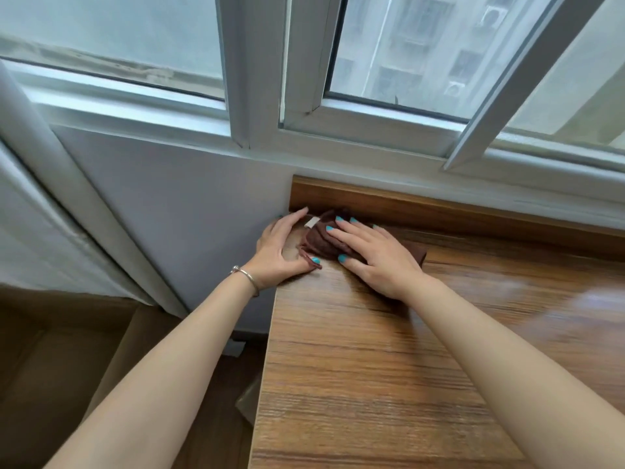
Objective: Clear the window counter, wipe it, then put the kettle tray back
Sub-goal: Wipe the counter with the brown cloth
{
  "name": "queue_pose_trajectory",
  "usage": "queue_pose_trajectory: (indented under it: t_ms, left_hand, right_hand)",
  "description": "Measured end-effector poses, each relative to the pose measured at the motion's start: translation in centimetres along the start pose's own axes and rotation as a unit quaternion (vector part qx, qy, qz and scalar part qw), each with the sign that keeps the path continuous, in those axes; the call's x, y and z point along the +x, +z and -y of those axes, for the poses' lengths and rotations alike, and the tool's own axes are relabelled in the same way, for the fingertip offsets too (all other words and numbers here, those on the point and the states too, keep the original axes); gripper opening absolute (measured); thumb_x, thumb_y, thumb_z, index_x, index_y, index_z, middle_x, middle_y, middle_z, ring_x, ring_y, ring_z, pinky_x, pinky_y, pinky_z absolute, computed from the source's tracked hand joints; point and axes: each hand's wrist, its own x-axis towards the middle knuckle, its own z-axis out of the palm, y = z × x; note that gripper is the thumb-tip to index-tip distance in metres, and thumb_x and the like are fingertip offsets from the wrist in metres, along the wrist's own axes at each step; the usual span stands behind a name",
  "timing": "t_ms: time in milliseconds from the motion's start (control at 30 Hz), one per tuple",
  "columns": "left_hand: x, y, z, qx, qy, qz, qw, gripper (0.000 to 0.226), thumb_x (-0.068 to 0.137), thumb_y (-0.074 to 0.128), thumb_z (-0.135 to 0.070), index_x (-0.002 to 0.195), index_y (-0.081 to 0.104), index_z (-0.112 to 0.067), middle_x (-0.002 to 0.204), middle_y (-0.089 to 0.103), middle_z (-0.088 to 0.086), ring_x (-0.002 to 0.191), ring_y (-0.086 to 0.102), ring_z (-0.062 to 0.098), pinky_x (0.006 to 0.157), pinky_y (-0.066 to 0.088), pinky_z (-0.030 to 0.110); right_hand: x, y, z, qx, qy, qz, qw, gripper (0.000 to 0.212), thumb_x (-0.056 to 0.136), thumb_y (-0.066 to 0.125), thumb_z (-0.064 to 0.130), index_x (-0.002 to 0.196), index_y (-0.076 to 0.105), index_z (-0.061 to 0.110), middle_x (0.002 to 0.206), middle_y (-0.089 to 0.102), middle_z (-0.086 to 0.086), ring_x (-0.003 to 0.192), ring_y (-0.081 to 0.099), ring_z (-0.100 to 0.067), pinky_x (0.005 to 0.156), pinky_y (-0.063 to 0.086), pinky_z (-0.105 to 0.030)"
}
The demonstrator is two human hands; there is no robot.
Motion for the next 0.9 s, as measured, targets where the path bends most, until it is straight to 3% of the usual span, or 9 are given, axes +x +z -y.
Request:
queue_pose_trajectory:
  t_ms: [100, 233, 367, 467, 533, 600, 900]
  left_hand:
    - [0.1, 0.0, 0.3, 0.021, 0.016, 0.008, 1.0, 0.077, 0.06, 0.06, -0.067, 0.131, 0.033, -0.053, 0.145, 0.033, -0.017, 0.14, 0.025, 0.021, 0.115, 0.02, 0.049]
    - [0.4, -0.3, 0.3, 0.026, 0.005, 0.036, 0.999, 0.072, 0.058, 0.059, -0.072, 0.125, 0.041, -0.051, 0.149, 0.029, -0.017, 0.142, 0.021, 0.021, 0.115, 0.016, 0.048]
    - [0.4, -0.5, 0.3, 0.03, -0.005, 0.04, 0.999, 0.073, 0.062, 0.052, -0.071, 0.13, 0.042, -0.048, 0.151, 0.027, -0.018, 0.142, 0.019, 0.021, 0.113, 0.014, 0.042]
    - [0.7, -0.1, 0.2, 0.02, -0.02, 0.012, 1.0, 0.066, 0.075, 0.028, -0.069, 0.134, 0.043, -0.043, 0.15, 0.031, -0.015, 0.14, 0.023, 0.02, 0.107, 0.015, 0.033]
    - [0.8, 0.1, 0.2, 0.022, -0.03, 0.005, 0.999, 0.07, 0.078, 0.009, -0.067, 0.135, 0.043, -0.044, 0.149, 0.032, -0.014, 0.139, 0.022, 0.017, 0.105, 0.012, 0.029]
    - [1.0, -0.2, 0.0, 0.045, -0.028, 0.016, 0.998, 0.071, 0.077, 0.003, -0.069, 0.134, 0.041, -0.048, 0.148, 0.033, -0.014, 0.139, 0.021, 0.016, 0.104, 0.01, 0.029]
    - [2.4, -2.7, -3.5, 0.176, 0.019, 0.05, 0.983, 0.073, 0.069, 0.022, -0.079, 0.135, 0.039, -0.053, 0.144, 0.039, -0.015, 0.138, 0.016, 0.023, 0.11, 0.009, 0.036]
  right_hand:
    - [-3.7, 0.7, 1.1, 0.012, -0.013, -0.002, 1.0, 0.055, 0.098, 0.043, 0.046, 0.148, 0.02, 0.049, 0.158, 0.01, 0.023, 0.146, 0.004, 0.001, 0.119, 0.004, -0.031]
    - [-9.2, 1.6, 2.0, 0.022, -0.025, -0.002, 0.999, 0.054, 0.09, 0.03, 0.056, 0.14, 0.01, 0.066, 0.154, 0.003, 0.033, 0.145, -0.001, 0.007, 0.12, 0.004, -0.029]
    - [-11.4, 1.5, 2.4, 0.007, -0.115, 0.004, 0.993, 0.056, 0.096, 0.041, 0.048, 0.148, 0.021, 0.053, 0.158, 0.016, 0.024, 0.148, 0.011, -0.003, 0.119, 0.008, -0.032]
    - [-11.3, 1.5, 3.3, -0.008, -0.2, 0.008, 0.98, 0.051, 0.098, 0.04, 0.05, 0.148, 0.029, 0.046, 0.158, 0.023, 0.019, 0.148, 0.016, -0.006, 0.118, 0.009, -0.03]
    - [-10.9, 1.7, 3.7, -0.018, -0.217, 0.011, 0.976, 0.053, 0.097, 0.044, 0.048, 0.148, 0.031, 0.046, 0.158, 0.023, 0.018, 0.148, 0.015, -0.006, 0.118, 0.01, -0.031]
    - [-10.2, 1.6, 3.6, -0.018, -0.214, 0.024, 0.976, 0.056, 0.094, 0.047, 0.044, 0.147, 0.03, 0.047, 0.158, 0.021, 0.019, 0.148, 0.014, -0.004, 0.118, 0.01, -0.032]
    - [-4.8, 0.2, 3.0, -0.02, -0.156, 0.052, 0.986, 0.054, 0.096, 0.039, 0.046, 0.146, 0.021, 0.054, 0.156, 0.007, 0.028, 0.146, -0.004, 0.006, 0.117, -0.006, -0.022]
